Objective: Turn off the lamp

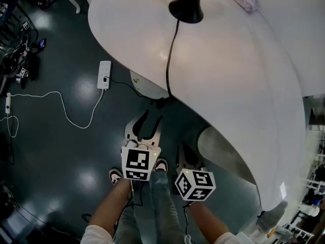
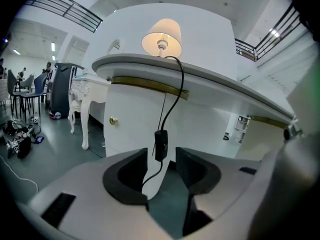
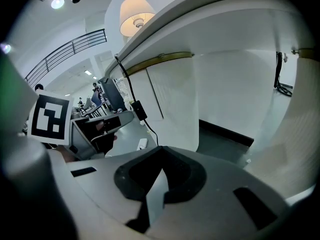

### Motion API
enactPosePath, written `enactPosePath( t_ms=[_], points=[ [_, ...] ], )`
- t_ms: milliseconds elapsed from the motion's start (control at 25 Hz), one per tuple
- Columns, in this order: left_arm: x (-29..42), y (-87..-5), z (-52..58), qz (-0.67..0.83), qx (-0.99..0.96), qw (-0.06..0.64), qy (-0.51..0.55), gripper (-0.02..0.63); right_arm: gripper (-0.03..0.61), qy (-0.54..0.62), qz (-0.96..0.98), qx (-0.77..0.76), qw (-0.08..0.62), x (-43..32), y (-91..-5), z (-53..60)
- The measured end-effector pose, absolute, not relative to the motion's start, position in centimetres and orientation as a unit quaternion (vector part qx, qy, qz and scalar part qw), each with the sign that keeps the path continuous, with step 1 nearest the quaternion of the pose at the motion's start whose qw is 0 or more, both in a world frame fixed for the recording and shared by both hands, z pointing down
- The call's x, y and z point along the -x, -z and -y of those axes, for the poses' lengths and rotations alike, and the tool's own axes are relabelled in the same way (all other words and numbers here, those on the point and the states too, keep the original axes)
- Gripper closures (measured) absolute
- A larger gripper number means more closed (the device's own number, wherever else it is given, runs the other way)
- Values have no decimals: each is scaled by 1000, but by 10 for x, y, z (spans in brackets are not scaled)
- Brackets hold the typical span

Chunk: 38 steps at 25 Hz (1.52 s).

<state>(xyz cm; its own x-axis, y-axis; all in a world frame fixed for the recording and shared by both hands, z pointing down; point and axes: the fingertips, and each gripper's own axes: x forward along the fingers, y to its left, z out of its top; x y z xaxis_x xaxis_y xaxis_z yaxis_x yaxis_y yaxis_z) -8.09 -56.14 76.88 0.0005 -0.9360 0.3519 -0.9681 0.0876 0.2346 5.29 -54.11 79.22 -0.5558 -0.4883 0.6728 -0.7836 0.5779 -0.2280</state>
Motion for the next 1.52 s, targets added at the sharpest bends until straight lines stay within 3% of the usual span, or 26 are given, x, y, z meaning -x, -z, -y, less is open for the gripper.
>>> enactPosePath(
  t_ms=[720, 920, 1520],
  points=[
    [91, -767, 595, 670, -718, 186, -34, 438, 580, -270, 833, -380, 298, -56, -805, 549],
    [89, -768, 597, 667, -722, 181, -37, 502, 580, -271, 832, -380, 299, -57, -807, 551],
    [81, -767, 596, 662, -726, 183, -30, 514, 580, -272, 830, -384, 300, -62, -810, 553]
  ],
)
